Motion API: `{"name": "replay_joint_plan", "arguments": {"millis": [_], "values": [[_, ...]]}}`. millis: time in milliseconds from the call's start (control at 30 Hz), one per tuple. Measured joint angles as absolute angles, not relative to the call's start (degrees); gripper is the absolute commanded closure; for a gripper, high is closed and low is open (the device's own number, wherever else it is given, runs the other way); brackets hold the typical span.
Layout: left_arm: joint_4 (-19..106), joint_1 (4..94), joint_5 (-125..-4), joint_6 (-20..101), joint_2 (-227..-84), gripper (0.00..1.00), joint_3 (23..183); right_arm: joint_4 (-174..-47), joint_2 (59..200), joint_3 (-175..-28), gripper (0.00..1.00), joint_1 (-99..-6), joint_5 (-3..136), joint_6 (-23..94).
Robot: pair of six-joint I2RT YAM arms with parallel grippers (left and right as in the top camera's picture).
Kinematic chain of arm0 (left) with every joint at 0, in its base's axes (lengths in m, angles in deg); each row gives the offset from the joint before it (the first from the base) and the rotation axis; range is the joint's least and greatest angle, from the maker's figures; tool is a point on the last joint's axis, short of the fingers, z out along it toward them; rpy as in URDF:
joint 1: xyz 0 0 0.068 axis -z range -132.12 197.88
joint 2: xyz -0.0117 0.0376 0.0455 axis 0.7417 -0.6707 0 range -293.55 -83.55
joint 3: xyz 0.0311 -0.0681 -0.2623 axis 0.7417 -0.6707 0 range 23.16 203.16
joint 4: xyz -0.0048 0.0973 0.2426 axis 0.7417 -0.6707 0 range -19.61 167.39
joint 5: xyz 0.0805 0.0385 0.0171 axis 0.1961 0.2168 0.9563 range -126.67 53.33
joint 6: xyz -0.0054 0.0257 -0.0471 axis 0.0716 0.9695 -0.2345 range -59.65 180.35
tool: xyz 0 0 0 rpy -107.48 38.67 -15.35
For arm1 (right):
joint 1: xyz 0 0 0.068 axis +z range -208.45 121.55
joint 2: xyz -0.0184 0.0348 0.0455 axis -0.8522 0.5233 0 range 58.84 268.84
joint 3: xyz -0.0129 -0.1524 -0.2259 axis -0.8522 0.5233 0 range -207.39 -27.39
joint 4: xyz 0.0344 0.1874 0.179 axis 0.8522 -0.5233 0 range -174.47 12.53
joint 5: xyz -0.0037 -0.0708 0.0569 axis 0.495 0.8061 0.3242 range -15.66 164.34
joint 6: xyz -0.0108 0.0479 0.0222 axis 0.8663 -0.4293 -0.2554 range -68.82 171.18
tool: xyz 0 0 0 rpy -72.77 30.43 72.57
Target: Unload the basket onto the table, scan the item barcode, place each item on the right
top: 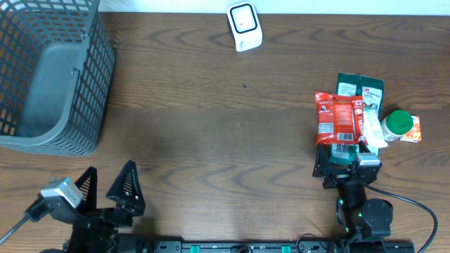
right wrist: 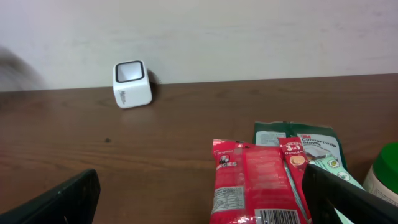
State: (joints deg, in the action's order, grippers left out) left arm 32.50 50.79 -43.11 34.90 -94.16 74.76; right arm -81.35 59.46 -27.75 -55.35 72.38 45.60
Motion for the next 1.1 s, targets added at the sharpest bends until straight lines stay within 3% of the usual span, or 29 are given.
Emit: {"name": "replay_joint_plan", "arguments": {"millis": [333,600,867,1100], "values": [[42.97,48.87,-41.36,34.90,-85.53,0.06,65.27,-81.35,59.46,-27.75,0.01,-55.35,72.38,45.60],[66.40,48.46,-40.94,34.92,-84.13,0.06,56.66,-81.35,59.46,-27.75,0.01,-55.35,72.38,45.60],[97.75,48.39,-40.77,34.90,-84.13,0.06,45.95,-81.35,59.46,-27.77,0.01,-55.35,72.38,45.58],[107.73,48.39,-40.77,34.90,-84.13,0.06,35.94,-81.35,59.46,-27.75,0.01,-55.35,72.38,45.60]]}}
